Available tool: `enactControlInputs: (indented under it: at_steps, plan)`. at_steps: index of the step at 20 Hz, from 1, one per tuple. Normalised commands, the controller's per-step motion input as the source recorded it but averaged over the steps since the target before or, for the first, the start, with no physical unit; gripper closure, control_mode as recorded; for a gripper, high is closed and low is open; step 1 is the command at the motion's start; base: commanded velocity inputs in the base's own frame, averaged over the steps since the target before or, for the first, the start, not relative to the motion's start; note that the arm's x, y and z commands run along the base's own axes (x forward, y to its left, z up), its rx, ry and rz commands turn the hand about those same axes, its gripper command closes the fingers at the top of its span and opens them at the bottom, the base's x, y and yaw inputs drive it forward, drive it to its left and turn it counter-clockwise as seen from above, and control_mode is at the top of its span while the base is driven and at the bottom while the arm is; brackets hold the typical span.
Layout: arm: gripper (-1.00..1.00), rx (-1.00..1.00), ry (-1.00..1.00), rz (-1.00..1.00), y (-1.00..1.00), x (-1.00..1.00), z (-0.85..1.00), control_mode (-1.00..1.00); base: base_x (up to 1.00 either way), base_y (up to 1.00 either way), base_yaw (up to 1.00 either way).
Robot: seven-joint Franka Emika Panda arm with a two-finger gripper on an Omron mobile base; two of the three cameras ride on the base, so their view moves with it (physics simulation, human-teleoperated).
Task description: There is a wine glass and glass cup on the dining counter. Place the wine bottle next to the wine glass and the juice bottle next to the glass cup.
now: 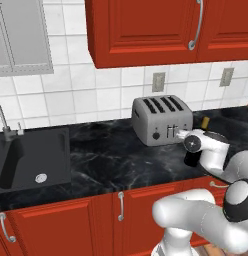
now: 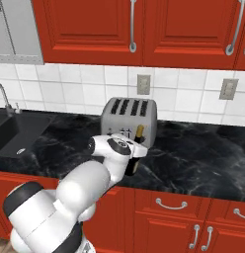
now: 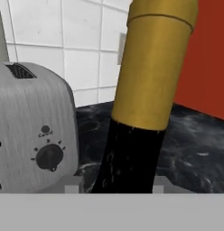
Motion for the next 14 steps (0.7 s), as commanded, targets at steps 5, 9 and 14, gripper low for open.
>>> enactControlInputs:
  at_steps: [5, 9, 14]
  plan:
    - [1.00, 0.11, 0.04, 0.00, 0.18, -0.21, 0.40, -1.00, 0.00, 0.00, 0.00]
    - [1.00, 0.00, 0.00, -0.01, 0.28, -0.30, 0.32, -1.00, 0.00, 0.00, 0.00]
    - [1.00, -0.02, -0.06, -0.03, 0.28, -0.27, 0.22, -1.00, 0.00, 0.00, 0.00]
